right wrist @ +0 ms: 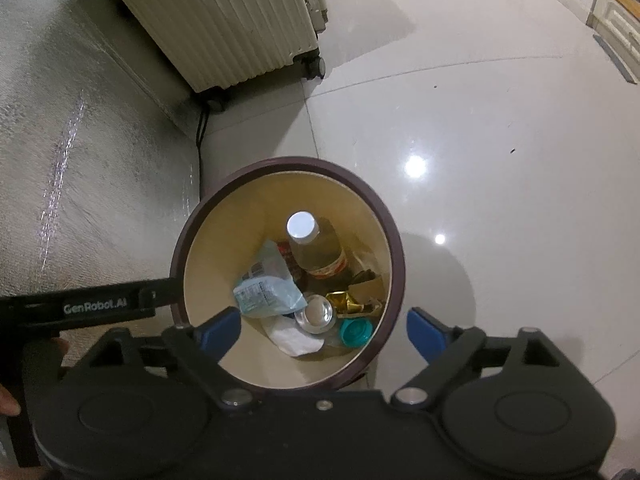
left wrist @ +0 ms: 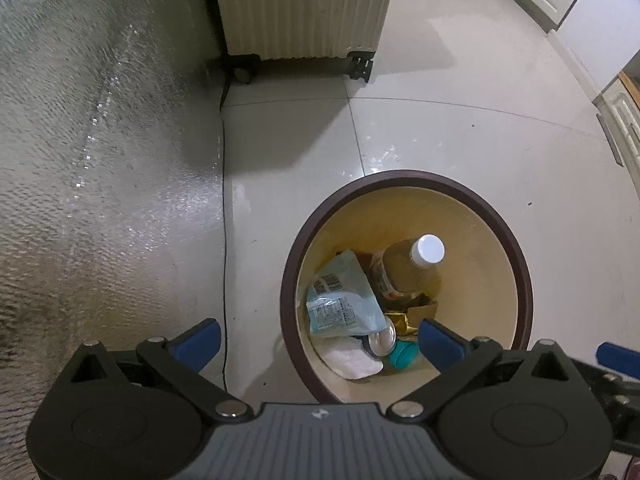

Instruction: Collect trash

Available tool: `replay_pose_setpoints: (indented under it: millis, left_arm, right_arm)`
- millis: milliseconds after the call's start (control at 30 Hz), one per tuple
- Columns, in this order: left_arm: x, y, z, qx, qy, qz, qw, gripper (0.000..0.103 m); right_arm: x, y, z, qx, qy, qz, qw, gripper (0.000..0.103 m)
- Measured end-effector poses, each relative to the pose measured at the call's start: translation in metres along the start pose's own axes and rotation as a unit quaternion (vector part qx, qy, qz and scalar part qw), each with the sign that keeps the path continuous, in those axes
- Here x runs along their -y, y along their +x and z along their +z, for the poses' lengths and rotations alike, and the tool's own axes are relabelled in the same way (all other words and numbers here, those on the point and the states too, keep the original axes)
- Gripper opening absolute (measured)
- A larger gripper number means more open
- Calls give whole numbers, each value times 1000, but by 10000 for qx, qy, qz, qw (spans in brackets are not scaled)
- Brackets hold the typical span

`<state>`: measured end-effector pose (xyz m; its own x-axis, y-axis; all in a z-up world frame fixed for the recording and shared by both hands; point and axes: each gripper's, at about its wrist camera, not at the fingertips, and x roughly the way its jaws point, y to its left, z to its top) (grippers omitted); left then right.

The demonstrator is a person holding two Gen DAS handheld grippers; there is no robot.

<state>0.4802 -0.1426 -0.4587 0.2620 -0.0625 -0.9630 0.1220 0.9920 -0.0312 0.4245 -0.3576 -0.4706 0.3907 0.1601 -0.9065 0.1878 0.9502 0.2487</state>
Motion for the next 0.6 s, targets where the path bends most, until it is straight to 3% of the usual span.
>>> replay_pose_setpoints:
  millis: [167,433,600]
  left_arm:
    - [-1,-20,-3,117,-13,87,9999,103]
    - [0,-57,-19,253,63,294,9992,103]
    - [6,-98,-30,449,132,232,9986,103]
  right_arm:
    - [0,-14,2,192,-47,-86,9998,103]
    - [-1,-46,-1,433,-21,-353,9984,103]
    - [-6,-79,-5,576,7,-337,9978,103]
